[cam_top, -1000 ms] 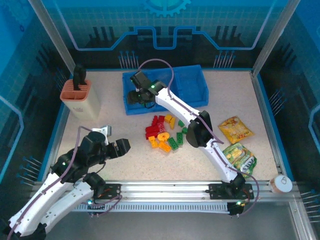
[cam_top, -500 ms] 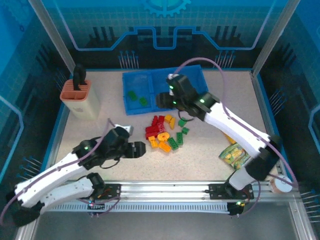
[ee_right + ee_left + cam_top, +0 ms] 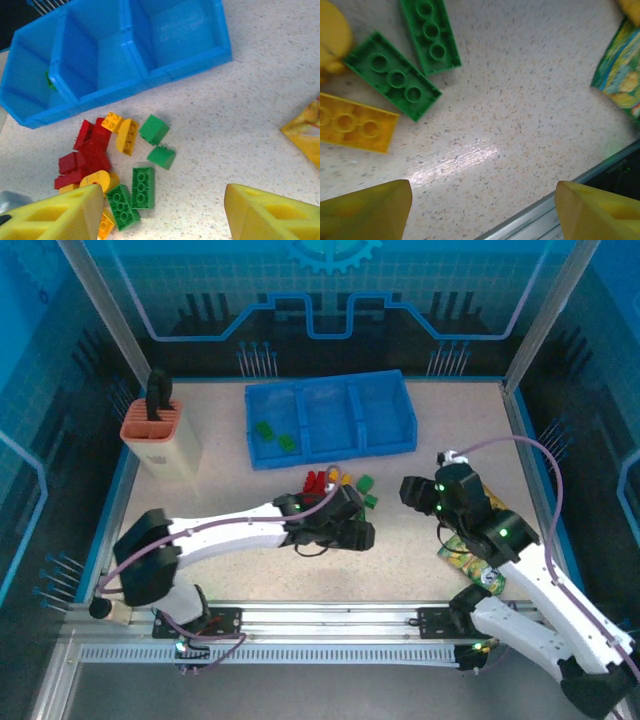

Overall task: Sort the legos into containers by color
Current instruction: Pick up the lego from the center of the table.

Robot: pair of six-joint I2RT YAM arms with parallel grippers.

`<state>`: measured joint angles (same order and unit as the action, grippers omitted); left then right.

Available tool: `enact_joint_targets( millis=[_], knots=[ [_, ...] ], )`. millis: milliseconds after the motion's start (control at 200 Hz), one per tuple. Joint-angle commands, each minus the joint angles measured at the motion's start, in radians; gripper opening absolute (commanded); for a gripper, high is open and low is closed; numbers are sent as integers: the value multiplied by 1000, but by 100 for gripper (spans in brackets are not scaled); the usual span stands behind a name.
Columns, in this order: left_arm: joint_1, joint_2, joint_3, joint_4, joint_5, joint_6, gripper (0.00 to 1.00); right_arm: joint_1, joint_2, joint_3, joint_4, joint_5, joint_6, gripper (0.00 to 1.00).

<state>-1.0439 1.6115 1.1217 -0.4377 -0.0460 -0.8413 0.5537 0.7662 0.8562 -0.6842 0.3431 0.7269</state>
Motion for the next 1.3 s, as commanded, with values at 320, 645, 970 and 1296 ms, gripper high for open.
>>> enact_joint_targets(
  millis=[320, 645, 970, 1296],
  knots=[
    [44, 144, 0, 88, 49, -45, 80, -39, -83, -117, -34, -36, 54, 66],
    [57, 208, 5, 109, 101, -45, 81, -40, -123, -145, -39, -30, 73, 66],
    [106, 242, 28, 47, 46, -27, 82, -40, -153, -166, -49, -25, 77, 66],
    [123, 298, 107, -42, -22, 2, 80, -41, -175, -185, -50, -21, 86, 66]
  ],
)
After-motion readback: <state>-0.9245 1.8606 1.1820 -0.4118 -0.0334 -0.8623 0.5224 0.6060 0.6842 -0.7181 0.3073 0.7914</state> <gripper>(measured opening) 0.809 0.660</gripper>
